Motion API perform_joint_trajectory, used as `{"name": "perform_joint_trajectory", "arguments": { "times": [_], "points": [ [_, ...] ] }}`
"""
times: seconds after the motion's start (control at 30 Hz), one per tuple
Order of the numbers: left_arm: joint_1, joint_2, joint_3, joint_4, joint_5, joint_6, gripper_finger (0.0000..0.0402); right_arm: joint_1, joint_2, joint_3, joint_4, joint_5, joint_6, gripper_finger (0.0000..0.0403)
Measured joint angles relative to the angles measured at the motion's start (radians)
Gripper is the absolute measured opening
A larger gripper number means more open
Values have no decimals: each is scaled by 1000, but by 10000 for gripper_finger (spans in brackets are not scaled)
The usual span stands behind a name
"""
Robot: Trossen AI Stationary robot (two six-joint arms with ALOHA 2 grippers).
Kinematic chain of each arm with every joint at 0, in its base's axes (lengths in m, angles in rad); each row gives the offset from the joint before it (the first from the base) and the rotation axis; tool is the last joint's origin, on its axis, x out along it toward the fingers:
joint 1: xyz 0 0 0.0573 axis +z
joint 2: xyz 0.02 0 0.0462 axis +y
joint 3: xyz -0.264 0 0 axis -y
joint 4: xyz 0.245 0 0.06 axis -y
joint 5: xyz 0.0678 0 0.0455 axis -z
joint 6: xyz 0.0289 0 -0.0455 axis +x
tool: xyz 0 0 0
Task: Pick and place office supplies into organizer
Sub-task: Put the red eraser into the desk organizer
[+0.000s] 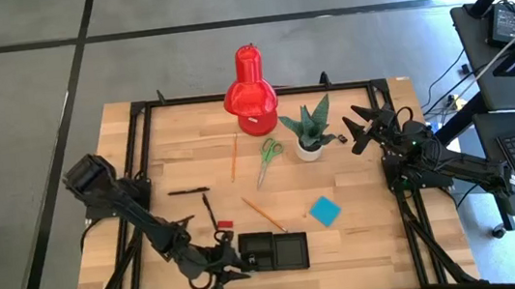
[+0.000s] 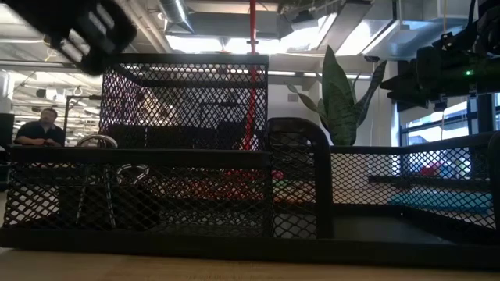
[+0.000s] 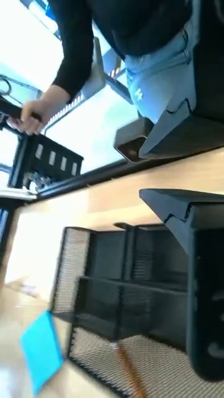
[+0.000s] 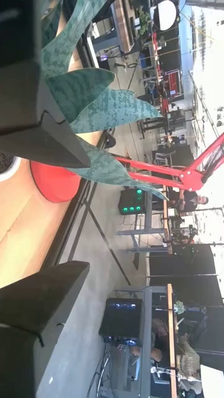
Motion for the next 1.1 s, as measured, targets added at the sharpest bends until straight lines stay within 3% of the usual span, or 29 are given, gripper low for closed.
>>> {"name": "perform_joint_trajectory", "arguments": {
  "times": [0.13,0.33,0.5,0.73,1.1],
  "points": [
    [0,-83,0,-121,-10,12,82,0,0,0,0,0,-5,260],
    [0,-216,0,-427,-133,-96,82,0,0,0,0,0,-24,260],
    [0,-278,0,-603,-209,-85,82,0,0,0,0,0,-28,260],
    [38,-284,0,-716,-224,-30,89,0,0,0,0,0,-28,260],
    [104,-284,-2,-879,-195,-4,147,0,0,0,0,0,-28,260]
  ]
}}
